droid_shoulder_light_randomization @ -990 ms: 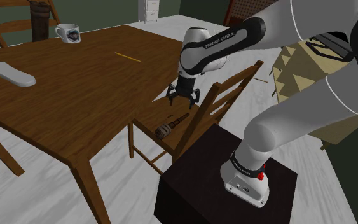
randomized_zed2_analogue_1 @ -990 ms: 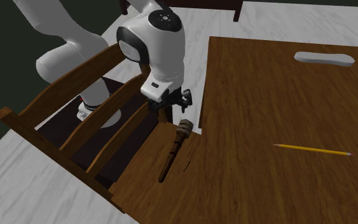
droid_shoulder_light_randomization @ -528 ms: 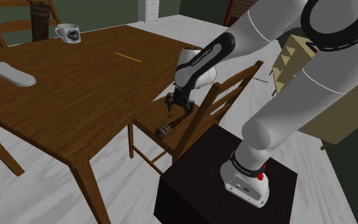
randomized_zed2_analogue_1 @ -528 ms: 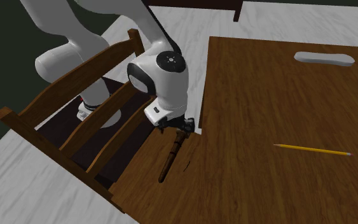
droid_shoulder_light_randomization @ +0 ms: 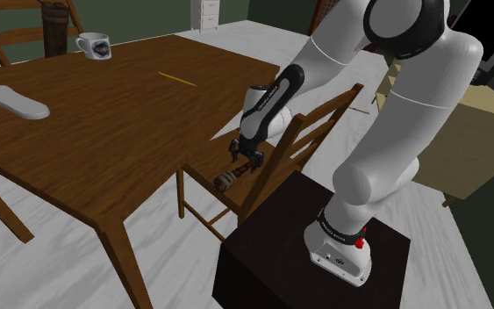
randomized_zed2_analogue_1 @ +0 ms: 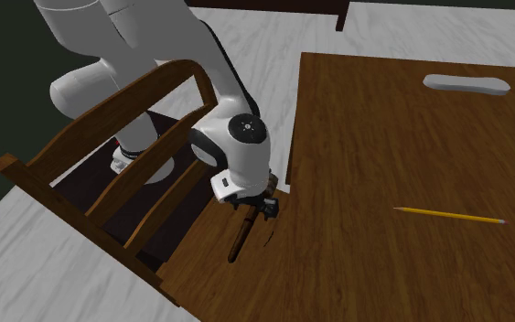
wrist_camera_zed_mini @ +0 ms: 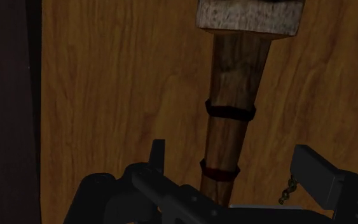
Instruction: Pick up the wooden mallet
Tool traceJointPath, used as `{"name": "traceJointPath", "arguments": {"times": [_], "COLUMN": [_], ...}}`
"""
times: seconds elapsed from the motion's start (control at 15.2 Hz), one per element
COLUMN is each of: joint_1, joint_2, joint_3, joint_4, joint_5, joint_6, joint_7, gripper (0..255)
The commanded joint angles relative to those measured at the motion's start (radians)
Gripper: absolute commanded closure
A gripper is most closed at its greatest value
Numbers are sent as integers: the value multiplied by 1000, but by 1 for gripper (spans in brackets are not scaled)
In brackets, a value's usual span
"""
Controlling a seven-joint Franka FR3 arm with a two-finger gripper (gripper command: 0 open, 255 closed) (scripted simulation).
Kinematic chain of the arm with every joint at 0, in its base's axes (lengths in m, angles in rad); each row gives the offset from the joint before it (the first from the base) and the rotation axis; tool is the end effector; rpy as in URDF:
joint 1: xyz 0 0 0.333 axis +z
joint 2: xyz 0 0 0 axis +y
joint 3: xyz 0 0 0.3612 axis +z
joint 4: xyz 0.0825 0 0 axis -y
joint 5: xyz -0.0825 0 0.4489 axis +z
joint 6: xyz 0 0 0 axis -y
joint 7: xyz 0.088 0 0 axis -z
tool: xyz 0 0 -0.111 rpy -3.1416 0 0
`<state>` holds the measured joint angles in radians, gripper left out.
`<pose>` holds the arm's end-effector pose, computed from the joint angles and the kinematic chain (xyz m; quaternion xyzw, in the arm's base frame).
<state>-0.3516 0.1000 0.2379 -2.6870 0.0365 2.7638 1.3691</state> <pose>0.4345 -0.0480 0.1800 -0.7254 0.6880 0.0192 0.0087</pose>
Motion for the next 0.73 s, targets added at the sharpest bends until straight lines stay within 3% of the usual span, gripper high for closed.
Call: {"name": "traceJointPath", "arguments": {"times": [0.0, 0.26, 0.33, 0.66], "joint_1": [3, 10, 11, 11], "joint_2": [33, 79, 79, 78], "joint_3": [-6, -19, -19, -18], "joint_4": [2, 7, 9, 7], "joint_5": [-18, -43, -43, -43], "joint_6": [31, 71, 69, 70], "joint_7": [15, 32, 33, 32], "gripper": [0, 0, 255, 255]}}
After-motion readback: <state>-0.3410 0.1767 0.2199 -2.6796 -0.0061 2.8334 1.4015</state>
